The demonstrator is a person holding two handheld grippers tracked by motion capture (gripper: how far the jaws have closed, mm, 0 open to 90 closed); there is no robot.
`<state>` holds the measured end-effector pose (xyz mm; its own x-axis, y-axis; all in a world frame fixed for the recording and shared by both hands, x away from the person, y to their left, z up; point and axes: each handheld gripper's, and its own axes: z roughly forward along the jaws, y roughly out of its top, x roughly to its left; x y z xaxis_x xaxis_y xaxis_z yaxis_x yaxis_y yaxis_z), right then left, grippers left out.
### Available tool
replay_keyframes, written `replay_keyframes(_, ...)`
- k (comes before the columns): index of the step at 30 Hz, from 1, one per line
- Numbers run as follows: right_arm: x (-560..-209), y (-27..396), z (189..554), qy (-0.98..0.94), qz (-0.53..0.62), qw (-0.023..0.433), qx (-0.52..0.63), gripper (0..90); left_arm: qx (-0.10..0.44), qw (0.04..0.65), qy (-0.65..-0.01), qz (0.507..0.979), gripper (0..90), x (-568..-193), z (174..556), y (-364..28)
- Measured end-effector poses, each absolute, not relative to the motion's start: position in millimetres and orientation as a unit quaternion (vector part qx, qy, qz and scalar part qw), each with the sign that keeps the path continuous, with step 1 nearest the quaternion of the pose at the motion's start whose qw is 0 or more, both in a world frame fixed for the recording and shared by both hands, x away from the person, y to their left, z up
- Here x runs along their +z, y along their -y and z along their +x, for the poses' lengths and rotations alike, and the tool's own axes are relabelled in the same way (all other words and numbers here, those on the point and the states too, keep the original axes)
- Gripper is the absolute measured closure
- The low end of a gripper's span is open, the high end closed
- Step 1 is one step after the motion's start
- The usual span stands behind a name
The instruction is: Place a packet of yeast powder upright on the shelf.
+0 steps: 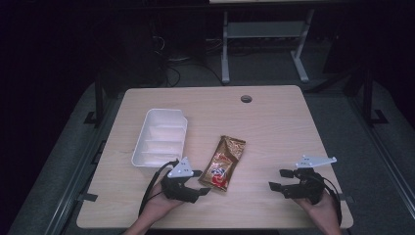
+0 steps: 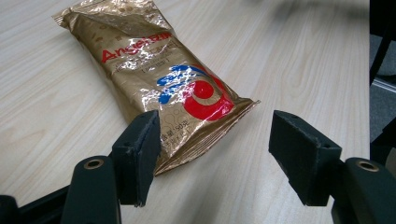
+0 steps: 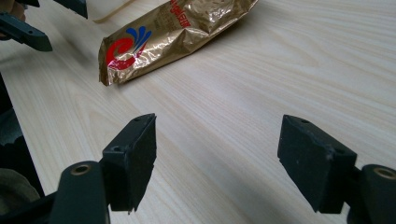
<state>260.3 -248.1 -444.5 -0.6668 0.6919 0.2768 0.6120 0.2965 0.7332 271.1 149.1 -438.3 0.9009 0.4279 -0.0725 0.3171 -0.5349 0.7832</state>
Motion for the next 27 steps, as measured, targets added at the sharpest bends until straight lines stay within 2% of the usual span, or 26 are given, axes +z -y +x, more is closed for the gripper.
replay_keyframes(6,-445,247,261,-0.804,0.406,0.046,0.432,26.8,0.065,0.430,-0.215,0.875,34.2,-438,272,-148)
replay_keyframes(14,-444,249,270,-0.795,0.420,0.039,0.435,24.2,0.065,0.422,-0.221,0.877,42.1,-436,278,-140)
replay_keyframes(19,-439,245,284,-0.791,0.424,0.043,0.438,23.9,0.071,0.411,-0.227,0.880,49.9,-432,288,-131)
replay_keyframes(27,-430,229,322,-0.789,0.428,0.031,0.440,22.9,0.081,0.372,-0.237,0.894,67.2,-432,304,-113)
